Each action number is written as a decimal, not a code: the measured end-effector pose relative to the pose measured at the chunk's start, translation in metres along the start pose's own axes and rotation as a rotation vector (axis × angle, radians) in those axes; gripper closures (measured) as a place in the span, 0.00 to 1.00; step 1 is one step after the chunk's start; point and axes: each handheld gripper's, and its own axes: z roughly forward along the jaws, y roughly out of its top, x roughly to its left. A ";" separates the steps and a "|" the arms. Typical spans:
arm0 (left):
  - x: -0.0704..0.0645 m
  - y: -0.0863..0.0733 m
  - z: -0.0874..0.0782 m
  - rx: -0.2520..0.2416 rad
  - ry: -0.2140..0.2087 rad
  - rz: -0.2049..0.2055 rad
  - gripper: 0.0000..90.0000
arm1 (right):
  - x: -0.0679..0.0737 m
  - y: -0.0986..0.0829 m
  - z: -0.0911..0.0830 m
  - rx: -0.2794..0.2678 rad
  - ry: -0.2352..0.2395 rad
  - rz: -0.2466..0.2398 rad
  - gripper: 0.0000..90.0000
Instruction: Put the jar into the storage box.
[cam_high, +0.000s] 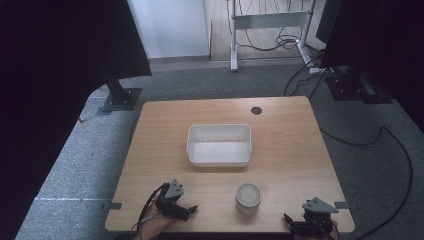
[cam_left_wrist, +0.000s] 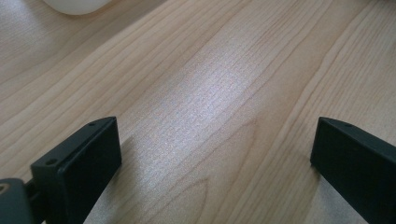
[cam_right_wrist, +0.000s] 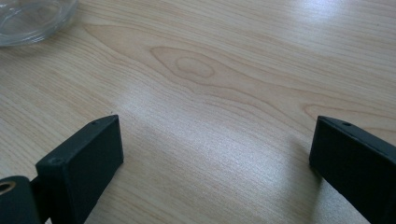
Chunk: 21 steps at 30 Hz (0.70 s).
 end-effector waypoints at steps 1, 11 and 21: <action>0.000 0.000 0.000 0.000 0.002 -0.002 0.02 | 0.000 0.000 0.000 0.000 0.001 0.000 0.03; 0.000 0.000 0.000 -0.002 -0.003 0.000 0.02 | 0.000 0.000 0.000 0.000 0.000 0.001 0.03; 0.000 0.000 -0.001 -0.003 0.004 -0.008 0.04 | 0.000 0.000 0.000 0.000 0.000 0.000 0.03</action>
